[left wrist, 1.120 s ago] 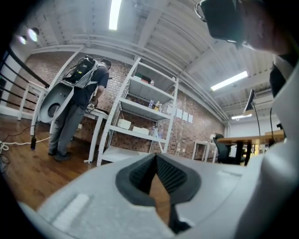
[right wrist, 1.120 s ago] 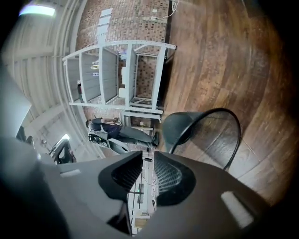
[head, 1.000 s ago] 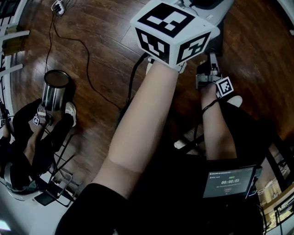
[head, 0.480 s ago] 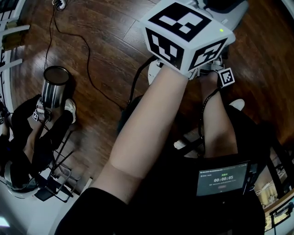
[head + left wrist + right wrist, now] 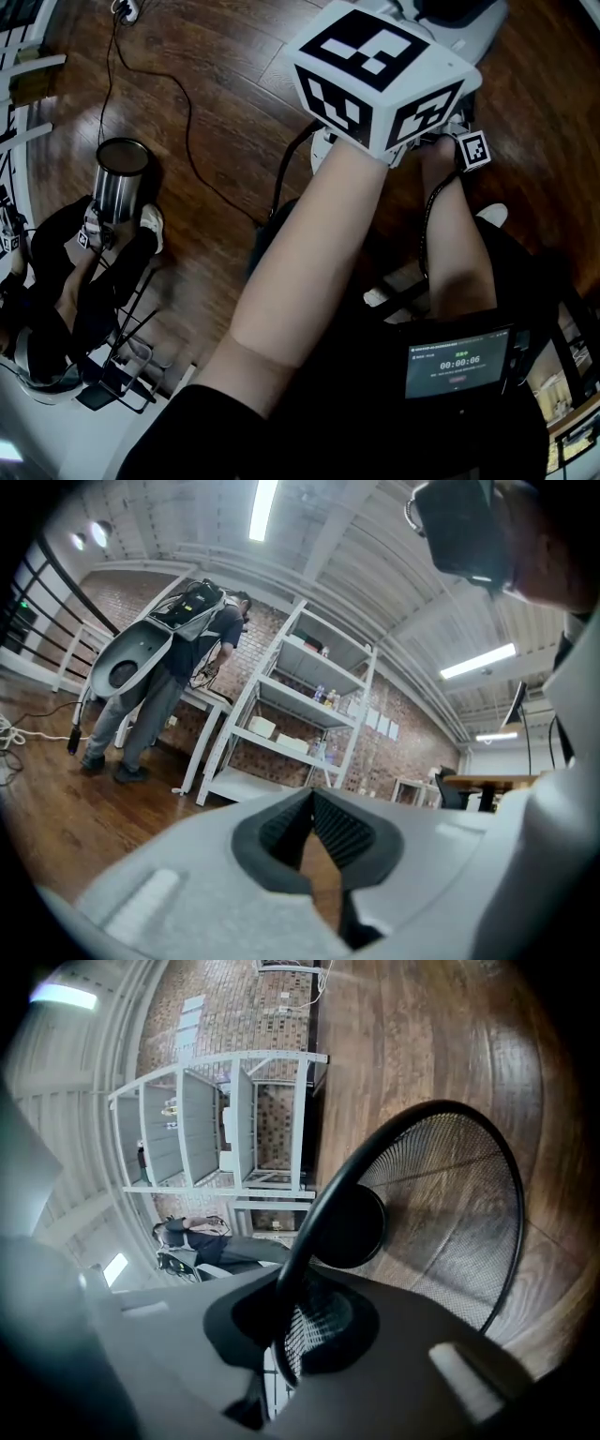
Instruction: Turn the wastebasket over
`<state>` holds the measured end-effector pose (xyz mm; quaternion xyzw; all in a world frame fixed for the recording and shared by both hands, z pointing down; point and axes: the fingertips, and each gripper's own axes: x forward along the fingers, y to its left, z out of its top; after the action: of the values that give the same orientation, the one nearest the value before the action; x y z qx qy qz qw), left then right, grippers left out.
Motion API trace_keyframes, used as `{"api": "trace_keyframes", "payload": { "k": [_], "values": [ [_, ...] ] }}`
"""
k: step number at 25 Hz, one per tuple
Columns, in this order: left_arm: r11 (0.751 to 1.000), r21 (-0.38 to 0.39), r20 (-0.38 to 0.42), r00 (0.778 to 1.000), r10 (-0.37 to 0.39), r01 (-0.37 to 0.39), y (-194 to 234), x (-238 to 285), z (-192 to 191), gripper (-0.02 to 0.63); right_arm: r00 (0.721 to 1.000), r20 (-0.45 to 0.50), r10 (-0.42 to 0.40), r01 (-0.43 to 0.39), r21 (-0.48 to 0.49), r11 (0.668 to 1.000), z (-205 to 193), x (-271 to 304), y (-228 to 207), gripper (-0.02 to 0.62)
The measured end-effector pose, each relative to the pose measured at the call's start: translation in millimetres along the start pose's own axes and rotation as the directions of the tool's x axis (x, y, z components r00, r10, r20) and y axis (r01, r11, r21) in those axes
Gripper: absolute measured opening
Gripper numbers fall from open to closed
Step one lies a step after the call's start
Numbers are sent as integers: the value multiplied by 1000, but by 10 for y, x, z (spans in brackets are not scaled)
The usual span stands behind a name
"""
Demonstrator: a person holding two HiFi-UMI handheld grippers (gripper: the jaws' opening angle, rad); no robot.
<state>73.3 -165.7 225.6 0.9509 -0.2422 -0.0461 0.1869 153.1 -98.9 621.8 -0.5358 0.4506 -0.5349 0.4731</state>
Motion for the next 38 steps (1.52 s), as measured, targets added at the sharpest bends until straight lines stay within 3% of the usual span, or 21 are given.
{"api": "trace_keyframes", "payload": {
  "k": [7,12,15,17,19,24,27,29,32,34,36,38],
  "values": [
    [1000,1,10,1000,-4,4,-169,55,137,3,1000,-28,-11,10,-34,999,180,-97,245,12],
    [1000,4,9,1000,-8,8,-204,52,96,3,993,-118,-29,10,-158,987,242,-94,367,11],
    [1000,12,0,1000,-8,8,-134,-4,59,3,971,-222,-92,22,-302,953,239,-31,434,11],
    [1000,6,9,1000,3,-3,-48,-50,70,3,941,-313,-130,-19,-431,902,206,36,525,11],
    [1000,-11,24,1000,15,-15,35,-82,83,3,901,-395,-181,-84,-566,820,167,94,624,11],
    [999,-28,31,999,17,-16,98,-105,31,3,783,-485,-391,-214,-799,562,210,135,637,11],
    [999,-37,33,999,13,-12,107,-113,3,3,697,-475,-538,-306,-875,375,285,191,571,12],
    [999,-41,30,999,15,-14,123,-122,-11,3,623,-440,-646,-395,-890,226,299,226,496,12],
    [998,-55,39,999,19,-16,142,-135,2,3,470,-363,-805,-618,-786,-7,191,183,345,12],
    [998,-60,44,999,18,-16,142,-137,14,3,361,-277,-891,-773,-623,-119,54,68,244,12],
    [998,-61,44,999,18,-16,138,-138,13,3,265,-189,-946,-882,-443,-158,-103,-102,145,12],
    [998,-60,43,999,17,-15,132,-133,5,3,203,-114,-972,-942,-295,-162,-233,-259,55,12]
  ]
}}
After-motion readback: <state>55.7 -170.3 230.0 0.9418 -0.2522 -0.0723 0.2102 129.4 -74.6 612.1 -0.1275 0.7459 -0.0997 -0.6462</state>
